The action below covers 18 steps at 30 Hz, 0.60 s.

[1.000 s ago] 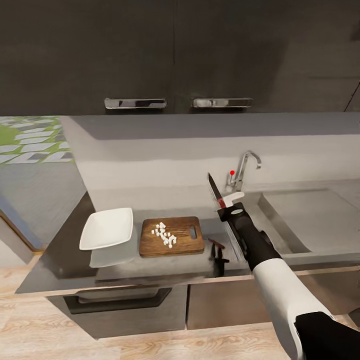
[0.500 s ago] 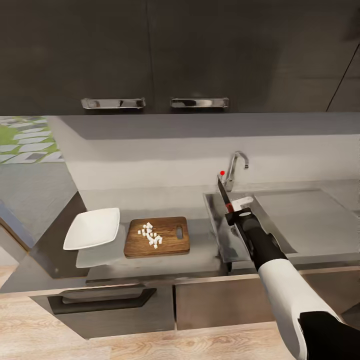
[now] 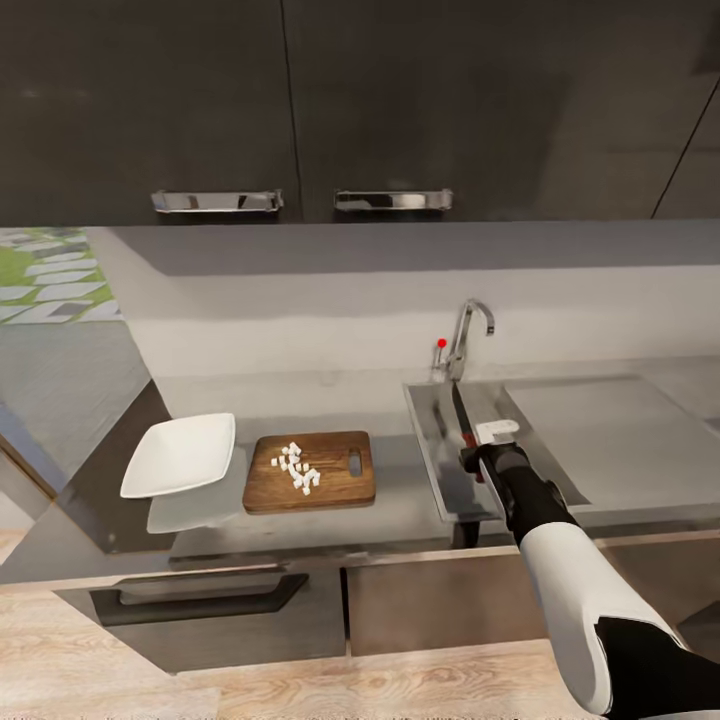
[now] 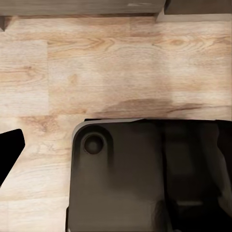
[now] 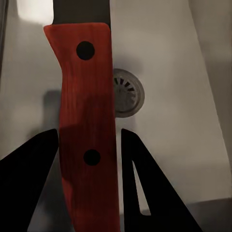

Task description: In the kitchen, take the Vidalia onion out of the sink, dice it on the chopping board with the paring knife, put the diced onion into the bowl on the countertop, then place both the paring knife and the chopping board into the sink.

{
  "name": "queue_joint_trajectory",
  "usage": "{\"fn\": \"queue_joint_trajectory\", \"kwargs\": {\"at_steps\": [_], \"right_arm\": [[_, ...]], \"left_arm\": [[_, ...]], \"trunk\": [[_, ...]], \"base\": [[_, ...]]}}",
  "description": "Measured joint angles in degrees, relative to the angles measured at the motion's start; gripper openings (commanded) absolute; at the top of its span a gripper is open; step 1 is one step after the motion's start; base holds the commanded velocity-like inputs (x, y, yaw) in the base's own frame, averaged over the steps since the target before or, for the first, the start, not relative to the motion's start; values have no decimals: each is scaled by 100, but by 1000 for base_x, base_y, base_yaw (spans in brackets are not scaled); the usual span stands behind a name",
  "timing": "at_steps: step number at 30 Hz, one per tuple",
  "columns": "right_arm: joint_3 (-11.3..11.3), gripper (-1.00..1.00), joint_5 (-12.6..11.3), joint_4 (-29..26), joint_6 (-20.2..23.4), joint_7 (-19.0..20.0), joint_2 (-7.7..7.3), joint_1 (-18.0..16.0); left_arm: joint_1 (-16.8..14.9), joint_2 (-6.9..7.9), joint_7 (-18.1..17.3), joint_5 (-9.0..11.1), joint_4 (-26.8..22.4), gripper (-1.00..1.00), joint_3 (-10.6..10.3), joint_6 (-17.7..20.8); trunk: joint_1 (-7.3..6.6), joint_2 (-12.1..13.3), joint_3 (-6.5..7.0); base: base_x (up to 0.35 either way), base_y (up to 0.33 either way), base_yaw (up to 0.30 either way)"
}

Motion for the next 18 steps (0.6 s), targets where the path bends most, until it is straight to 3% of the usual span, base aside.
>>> {"fn": "queue_joint_trajectory", "kwargs": {"at_steps": [15,18], "right_arm": [[2,-100,-1,2,3,0,18,0],[2,-100,0,2,3,0,18,0]], "left_arm": [[-1,7,0,3,9,100,0,-2],[0,5,4,3,7,100,0,-2]], "trunk": [[0,0,-138],[-2,-1,-166]], "base": [[0,0,0],[169,0,0]]}}
